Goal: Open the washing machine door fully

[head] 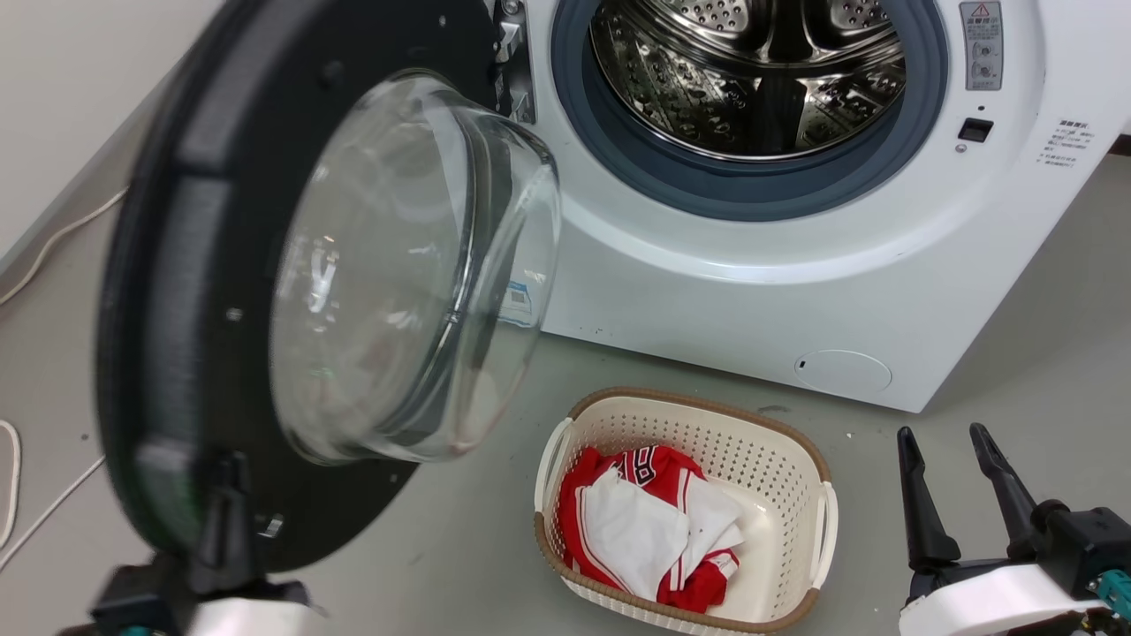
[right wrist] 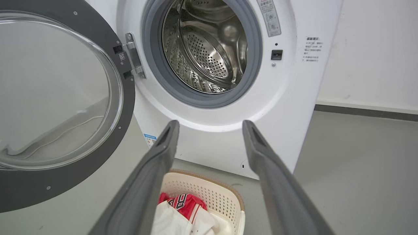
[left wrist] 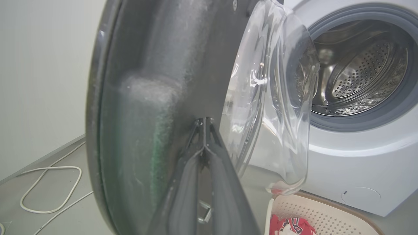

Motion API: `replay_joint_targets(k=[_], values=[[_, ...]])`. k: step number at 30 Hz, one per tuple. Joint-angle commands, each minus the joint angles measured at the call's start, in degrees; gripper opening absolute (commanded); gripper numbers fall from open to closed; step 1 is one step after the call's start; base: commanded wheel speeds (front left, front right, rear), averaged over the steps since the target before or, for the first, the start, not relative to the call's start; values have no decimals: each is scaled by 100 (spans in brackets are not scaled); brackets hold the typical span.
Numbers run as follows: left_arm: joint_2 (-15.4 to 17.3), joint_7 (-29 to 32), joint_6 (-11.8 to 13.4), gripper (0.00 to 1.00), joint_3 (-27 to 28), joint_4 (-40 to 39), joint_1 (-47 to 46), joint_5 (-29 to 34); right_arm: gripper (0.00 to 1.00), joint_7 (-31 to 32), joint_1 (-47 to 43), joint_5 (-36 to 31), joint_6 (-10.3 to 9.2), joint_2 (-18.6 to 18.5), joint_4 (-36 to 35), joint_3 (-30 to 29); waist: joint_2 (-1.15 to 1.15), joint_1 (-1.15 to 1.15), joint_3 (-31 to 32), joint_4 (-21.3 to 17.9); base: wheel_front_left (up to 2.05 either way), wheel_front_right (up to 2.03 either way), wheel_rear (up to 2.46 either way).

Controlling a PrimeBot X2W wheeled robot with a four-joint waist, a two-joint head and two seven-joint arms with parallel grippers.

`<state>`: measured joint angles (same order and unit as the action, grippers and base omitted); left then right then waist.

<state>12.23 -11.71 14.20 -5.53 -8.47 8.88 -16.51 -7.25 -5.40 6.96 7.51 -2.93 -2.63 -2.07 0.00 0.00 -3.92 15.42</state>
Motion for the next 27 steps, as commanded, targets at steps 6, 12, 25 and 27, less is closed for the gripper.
replay_joint_targets(k=[6, 12, 25, 27], values=[[356, -151, -82, 0, 784, 599, -468, -485, 100, 3, 157, -56, -4, 11, -54, -30, 0, 0, -190, -76, 0, 0, 0], [693, -232, -237, 0, 1269, 1266, -903, -767, 100, 23, 228, -101, -4, 11, -95, -79, 0, 0, -345, -118, 0, 0, 0], [1216, -313, -560, 0, 1661, 2386, -1687, -923, 100, -4, 370, -121, -4, 11, -77, -76, 0, 0, -486, -257, 0, 0, 0], [1221, -324, -582, 0, 1676, 2460, -1708, -900, 100, -21, 370, -111, -4, 11, -54, -73, 0, 0, -474, -286, 0, 0, 0]])
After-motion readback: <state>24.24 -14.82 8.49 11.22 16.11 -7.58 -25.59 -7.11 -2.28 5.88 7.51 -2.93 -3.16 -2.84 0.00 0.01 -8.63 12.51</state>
